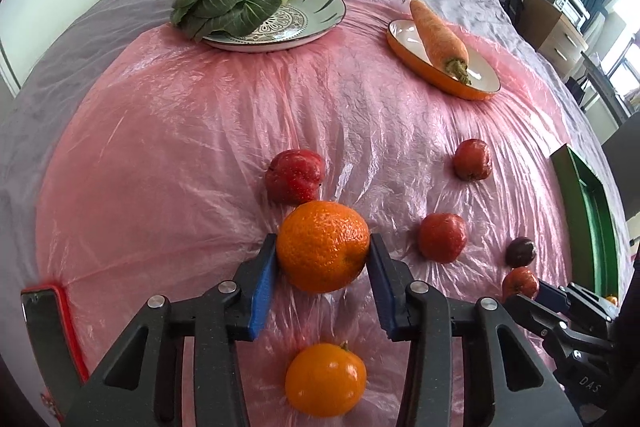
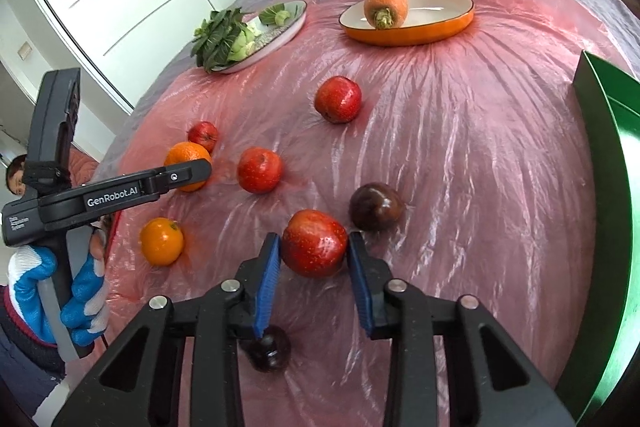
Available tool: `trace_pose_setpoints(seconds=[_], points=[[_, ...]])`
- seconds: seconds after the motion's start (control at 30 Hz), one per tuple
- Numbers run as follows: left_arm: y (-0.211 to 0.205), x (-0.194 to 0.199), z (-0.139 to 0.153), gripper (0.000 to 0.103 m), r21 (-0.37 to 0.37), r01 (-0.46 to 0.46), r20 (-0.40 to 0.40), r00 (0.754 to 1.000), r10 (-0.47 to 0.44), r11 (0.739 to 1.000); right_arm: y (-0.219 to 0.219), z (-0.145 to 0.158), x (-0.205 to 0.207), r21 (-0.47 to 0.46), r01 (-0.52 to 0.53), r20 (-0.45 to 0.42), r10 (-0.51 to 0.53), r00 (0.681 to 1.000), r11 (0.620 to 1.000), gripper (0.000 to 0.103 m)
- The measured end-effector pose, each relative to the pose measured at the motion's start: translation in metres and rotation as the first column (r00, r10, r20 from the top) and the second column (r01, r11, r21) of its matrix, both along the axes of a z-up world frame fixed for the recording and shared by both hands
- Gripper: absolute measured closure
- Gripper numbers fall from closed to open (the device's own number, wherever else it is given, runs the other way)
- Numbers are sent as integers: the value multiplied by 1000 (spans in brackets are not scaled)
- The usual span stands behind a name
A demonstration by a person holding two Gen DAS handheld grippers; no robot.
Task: Organize fruits
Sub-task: 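Grasp an orange with the left gripper while the right gripper grasps a red tomato, then carry orange and tomato into the green tray and open both grippers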
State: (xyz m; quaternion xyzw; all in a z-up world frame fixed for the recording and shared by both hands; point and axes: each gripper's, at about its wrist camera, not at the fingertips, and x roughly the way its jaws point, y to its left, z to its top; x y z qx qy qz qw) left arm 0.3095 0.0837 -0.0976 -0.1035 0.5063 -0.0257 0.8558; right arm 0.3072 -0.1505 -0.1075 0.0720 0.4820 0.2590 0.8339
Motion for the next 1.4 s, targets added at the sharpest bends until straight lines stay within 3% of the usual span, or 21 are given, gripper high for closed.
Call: trace_pose_setpoints(seconds=[0.3, 0.5, 1.07, 1.4], points=[[4, -18, 28, 65, 6, -23, 34, 999, 23, 1000, 2, 28, -23, 37, -22, 38, 21, 999, 999, 56], [-18, -30, 55, 65, 1, 7, 71, 997, -7, 1000, -20, 49, -41, 30, -14, 70, 11, 998, 999, 56], [-173, -44, 102, 65, -36, 228, 126, 967, -222, 973, -170, 73, -85, -39, 171, 106, -166, 980, 985, 56], [-259, -37, 92, 65, -25, 345, 94, 935, -341, 938, -243, 64, -73, -84, 268, 114, -258, 959, 960, 56]])
